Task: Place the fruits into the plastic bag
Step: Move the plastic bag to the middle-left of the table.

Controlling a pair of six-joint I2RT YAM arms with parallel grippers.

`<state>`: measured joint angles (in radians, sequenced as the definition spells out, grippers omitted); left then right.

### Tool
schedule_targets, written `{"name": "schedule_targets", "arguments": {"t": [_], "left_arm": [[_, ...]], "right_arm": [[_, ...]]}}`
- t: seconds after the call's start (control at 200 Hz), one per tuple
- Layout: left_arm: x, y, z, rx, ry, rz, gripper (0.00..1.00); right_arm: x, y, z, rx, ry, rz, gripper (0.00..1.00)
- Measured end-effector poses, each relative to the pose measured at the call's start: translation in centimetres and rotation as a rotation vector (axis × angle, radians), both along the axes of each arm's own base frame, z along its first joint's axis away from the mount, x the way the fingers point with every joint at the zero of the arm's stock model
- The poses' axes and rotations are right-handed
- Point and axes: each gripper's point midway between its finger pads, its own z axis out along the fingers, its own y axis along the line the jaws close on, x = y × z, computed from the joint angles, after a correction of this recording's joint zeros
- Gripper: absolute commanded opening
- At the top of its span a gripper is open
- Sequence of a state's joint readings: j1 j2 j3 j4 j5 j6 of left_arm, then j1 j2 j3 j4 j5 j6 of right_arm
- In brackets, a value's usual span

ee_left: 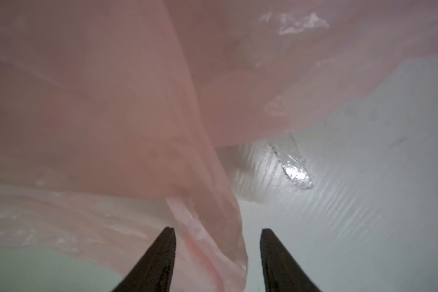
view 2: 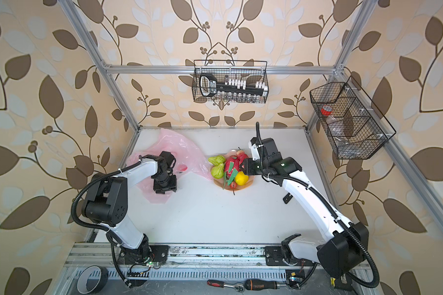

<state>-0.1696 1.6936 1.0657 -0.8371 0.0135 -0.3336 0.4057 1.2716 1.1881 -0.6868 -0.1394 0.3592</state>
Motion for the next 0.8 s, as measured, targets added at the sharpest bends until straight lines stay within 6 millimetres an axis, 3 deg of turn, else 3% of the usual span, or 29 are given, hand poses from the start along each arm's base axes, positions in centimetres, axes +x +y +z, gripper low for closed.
{"name": "schedule_targets", "arguments": {"t": [0.175, 0.305, 0.61, 0.8], "left_arm": [[0.1, 0.0, 0.0, -0.002, -0.005, -0.015, 0.23], [0.1, -0.1, 0.0, -0.005, -0.003, -0.025, 0.12], [0.2, -0.5, 0.7, -0.031, -0.024, -0.038, 0.02], [0.7, -1.6, 4.5, -0.108, -0.149, -0.043, 0.01]], "right_arm": [[-0.1, 0.2, 0.0, 0.011, 0.004, 0.003, 0.28], [-0.1, 0.2, 0.0, 0.015, 0.005, 0.005, 0.27], [-0.1, 0.2, -0.6, 0.014, 0.013, 0.002, 0.26], [-0.4, 0.4, -1.1, 0.032, 0.026, 0.0, 0.25]]}}
